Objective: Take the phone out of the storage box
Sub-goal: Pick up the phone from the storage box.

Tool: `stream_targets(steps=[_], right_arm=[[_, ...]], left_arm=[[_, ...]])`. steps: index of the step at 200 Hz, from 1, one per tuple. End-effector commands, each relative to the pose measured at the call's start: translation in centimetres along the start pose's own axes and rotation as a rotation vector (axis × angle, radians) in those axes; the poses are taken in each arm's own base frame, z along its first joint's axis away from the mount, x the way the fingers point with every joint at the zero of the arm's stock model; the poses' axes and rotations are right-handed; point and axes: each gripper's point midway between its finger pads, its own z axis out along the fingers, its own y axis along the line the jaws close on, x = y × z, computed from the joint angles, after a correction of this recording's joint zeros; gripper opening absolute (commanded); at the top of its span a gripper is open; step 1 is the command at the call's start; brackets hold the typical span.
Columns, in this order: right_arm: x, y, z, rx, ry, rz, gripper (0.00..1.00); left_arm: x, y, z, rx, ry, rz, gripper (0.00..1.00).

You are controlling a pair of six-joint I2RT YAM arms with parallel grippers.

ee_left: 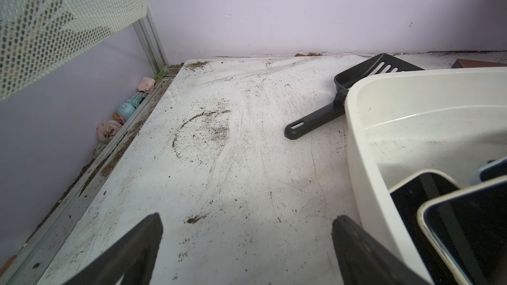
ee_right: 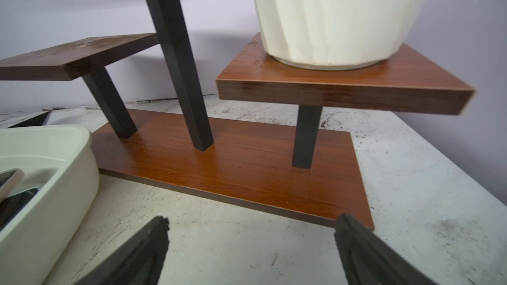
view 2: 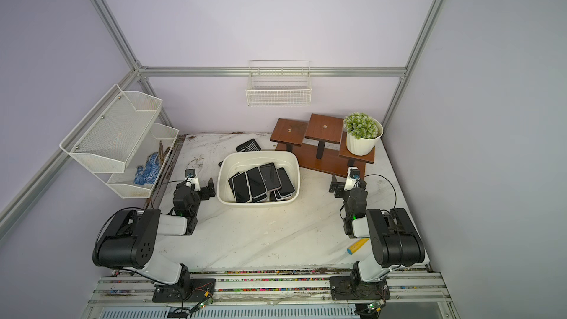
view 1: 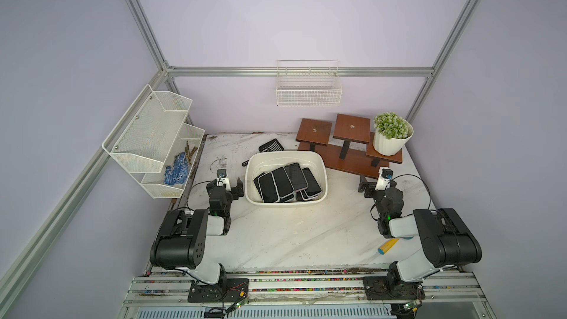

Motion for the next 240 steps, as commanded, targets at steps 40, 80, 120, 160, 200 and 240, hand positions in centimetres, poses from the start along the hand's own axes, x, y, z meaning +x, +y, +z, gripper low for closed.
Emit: stream_targets(steps=[40,80,120,160,200,240], right_arm=[[-4.3,-3.3,-1.5,0.246,0.121,0.204,1.00],[-6.1,2.6,-1.6,-0.037,0.340,0.291,1.00],[-7.9,12.0,-3.6,-0.345,0.510,0.283,1.00],[-8.7,19.3,-6.0,-0.533,0.622,0.312,1.00],[-9.1,22.0,-6.3,-0.555,0.648,0.372,1.00],[-9.2,22.1,-5.2,-0.493,0.726,0.283,1.00]], left_arm=[[-2.9,4.8,-1.1,-0.274,0.227,-0.129,1.00],[-4.5,3.6,-3.1,-0.218,0.358,-0.260,1.00],[-6.7,-4.0,-5.1,0.192,0.458,-0.412,1.00],[-8.0,-9.4,-7.9,0.366,0.572,-0.433,1.00],[-7.4,-13.1,-8.6,0.361,0.789,-0.500,1.00],[-7.7,-17.0,-8.1,0.319,0.915,-0.538,1.00]])
